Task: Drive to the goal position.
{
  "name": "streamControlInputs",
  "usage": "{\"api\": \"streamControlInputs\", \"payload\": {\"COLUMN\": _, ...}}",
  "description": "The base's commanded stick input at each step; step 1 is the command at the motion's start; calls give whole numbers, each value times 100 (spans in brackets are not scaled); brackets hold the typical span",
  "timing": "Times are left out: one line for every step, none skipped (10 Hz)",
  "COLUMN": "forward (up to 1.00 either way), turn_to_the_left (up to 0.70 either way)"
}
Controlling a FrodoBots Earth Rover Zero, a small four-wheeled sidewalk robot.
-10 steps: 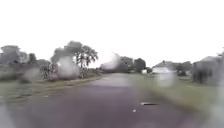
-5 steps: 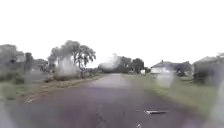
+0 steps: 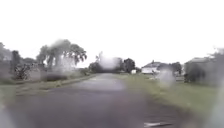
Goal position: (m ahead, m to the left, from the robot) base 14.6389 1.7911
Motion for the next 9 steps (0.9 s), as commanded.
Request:
{"api": "streamControlInputs", "payload": {"forward": 85, "turn_to_the_left": 0}}
{"api": "streamControlInputs", "payload": {"forward": 85, "turn_to_the_left": 0}}
{"api": "streamControlInputs", "payload": {"forward": 85, "turn_to_the_left": 0}}
{"api": "streamControlInputs", "payload": {"forward": 85, "turn_to_the_left": 0}}
{"api": "streamControlInputs", "payload": {"forward": 85, "turn_to_the_left": 0}}
{"api": "streamControlInputs", "payload": {"forward": 85, "turn_to_the_left": 0}}
{"api": "streamControlInputs", "payload": {"forward": 85, "turn_to_the_left": 0}}
{"api": "streamControlInputs", "payload": {"forward": 85, "turn_to_the_left": 0}}
{"api": "streamControlInputs", "payload": {"forward": 85, "turn_to_the_left": 0}}
